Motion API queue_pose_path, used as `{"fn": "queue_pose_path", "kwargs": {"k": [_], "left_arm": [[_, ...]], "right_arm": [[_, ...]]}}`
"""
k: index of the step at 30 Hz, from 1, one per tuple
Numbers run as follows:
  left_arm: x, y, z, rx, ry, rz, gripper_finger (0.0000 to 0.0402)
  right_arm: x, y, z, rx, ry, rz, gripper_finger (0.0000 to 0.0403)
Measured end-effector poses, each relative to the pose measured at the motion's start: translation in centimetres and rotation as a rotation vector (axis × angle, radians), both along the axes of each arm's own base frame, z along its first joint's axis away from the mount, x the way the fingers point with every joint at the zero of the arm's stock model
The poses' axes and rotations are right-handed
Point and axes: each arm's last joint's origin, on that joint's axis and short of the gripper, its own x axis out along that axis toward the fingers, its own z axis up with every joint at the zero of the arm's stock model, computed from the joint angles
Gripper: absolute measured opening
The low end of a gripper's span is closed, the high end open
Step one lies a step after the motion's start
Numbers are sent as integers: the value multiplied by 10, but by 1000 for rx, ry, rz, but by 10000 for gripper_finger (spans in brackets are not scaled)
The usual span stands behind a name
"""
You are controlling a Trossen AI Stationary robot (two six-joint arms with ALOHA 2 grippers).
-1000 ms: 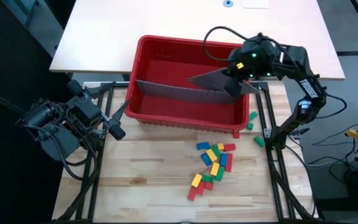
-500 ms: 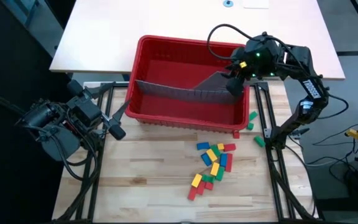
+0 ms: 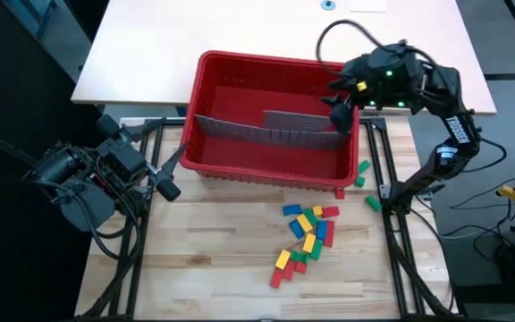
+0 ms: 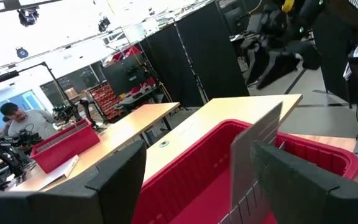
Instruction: Sort blocks
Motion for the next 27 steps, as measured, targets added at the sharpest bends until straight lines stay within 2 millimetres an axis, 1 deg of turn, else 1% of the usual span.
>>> {"fn": "queue_pose_path", "kwargs": {"k": [3, 6, 9, 11, 17, 23, 27], "left_arm": [[-1, 1, -2, 3, 4, 0, 276], [-3, 3, -6, 4, 6, 1, 276], [-8, 7, -13, -8, -2, 2, 276], [-8, 8, -16, -52, -49, 7, 276], [-13, 15, -26, -57, -51, 13, 276], [-19, 23, -49, -134, -107, 15, 276], [-23, 25, -68, -169, -146, 20, 276]], "right_arm": [[-5, 2, 7, -17, -65, -3, 180], [-9, 3, 10, -21, -82, -6, 177], [-10, 3, 10, -23, -81, -26, 173], [-11, 3, 9, -19, -70, -32, 170], [-13, 8, 6, 21, -50, -26, 156], [-3, 22, 2, 59, -53, 40, 138], [14, 39, -2, 68, -93, 120, 125]]}}
